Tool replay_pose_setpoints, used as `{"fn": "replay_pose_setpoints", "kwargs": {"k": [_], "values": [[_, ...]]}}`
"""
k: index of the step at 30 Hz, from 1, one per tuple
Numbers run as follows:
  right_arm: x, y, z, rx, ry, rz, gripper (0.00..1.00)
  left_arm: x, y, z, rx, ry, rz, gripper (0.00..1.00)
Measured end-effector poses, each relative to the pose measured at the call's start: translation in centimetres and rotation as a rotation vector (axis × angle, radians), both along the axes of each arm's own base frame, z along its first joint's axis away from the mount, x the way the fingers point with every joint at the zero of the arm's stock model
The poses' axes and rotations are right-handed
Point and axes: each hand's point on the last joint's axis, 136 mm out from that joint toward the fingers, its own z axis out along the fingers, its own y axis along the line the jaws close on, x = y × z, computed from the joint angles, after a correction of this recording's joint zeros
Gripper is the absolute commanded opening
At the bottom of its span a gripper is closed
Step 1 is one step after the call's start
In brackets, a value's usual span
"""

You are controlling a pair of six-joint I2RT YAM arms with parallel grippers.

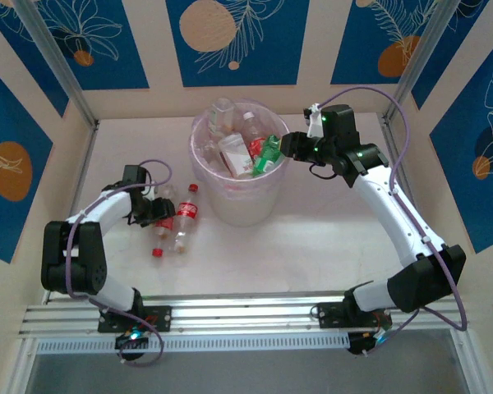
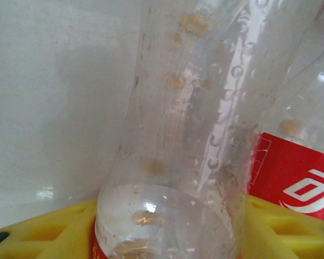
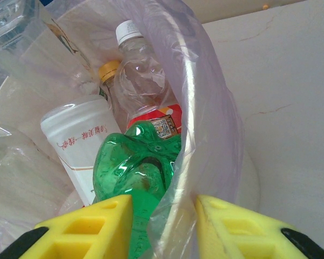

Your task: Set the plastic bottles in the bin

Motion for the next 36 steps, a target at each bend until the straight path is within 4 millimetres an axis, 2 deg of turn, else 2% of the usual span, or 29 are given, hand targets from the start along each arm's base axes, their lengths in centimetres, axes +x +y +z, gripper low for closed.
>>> {"fn": "replay_pose_setpoints", "kwargs": {"k": [6, 9, 11, 18, 23, 27, 31, 36], "values": [[0.0, 0.0, 0.0, 0.000, 0.000, 0.000, 0.37, -0.2, 0.2, 0.8, 0.011, 0.012, 0.002, 0.54], [0.0, 0.0, 0.0, 0.000, 0.000, 0.000, 0.37, 0.2, 0.4, 3.3, 0.023, -0.027, 0.003, 0.54], [0.0, 0.0, 0.0, 0.000, 0.000, 0.000, 0.37, 1.0, 0.4, 6.1, 0.027, -0.090, -0.002, 0.54], [0.0, 0.0, 0.0, 0.000, 0.000, 0.000, 0.37, 4.0, -0.1, 20.6, 0.002, -0.447, -0.030, 0.51], [0.0, 0.0, 0.0, 0.000, 0.000, 0.000, 0.37, 4.6, -1.2, 29.8, -0.052, -0.656, -0.065, 0.50], [-0.2, 0.1, 0.2, 0.001, -0.005, 0.003, 0.37, 4.1, -2.4, 36.7, -0.119, -0.811, -0.099, 0.43], [-0.3, 0.1, 0.4, 0.001, -0.009, 0.004, 0.37, 3.2, -5.3, 41.1, -0.225, -0.926, -0.165, 0.39], [-0.3, 0.3, 0.3, -0.006, -0.012, 0.002, 0.37, 3.0, -11.1, 43.1, -0.321, -0.957, -0.310, 0.39]]}}
